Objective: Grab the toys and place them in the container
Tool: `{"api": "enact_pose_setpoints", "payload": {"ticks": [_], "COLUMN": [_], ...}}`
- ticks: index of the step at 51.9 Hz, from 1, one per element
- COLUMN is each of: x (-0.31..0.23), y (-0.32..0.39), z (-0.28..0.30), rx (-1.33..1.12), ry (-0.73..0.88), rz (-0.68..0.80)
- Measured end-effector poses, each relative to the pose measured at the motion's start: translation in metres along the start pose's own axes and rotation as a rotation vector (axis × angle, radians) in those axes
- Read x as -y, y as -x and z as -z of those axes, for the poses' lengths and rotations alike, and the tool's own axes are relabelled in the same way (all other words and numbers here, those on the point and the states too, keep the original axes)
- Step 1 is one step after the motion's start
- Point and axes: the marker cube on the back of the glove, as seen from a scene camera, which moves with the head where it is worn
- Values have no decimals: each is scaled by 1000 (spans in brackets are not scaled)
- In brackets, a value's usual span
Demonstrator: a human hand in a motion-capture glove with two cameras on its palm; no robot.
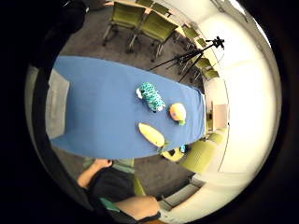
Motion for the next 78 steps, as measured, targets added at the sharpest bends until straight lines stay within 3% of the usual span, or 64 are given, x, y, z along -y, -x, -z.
{"api": "enact_pose_setpoints", "payload": {"ticks": [22,37,56,78], "x": [-10,-53,-116,-136], "y": [-20,-129,-216,-238], "z": [-2,-15,-138,-243], "rx": [-22,-31,20,9], "ry": [10,-2,85,230], "rz": [27,-48,-148,-178]}}
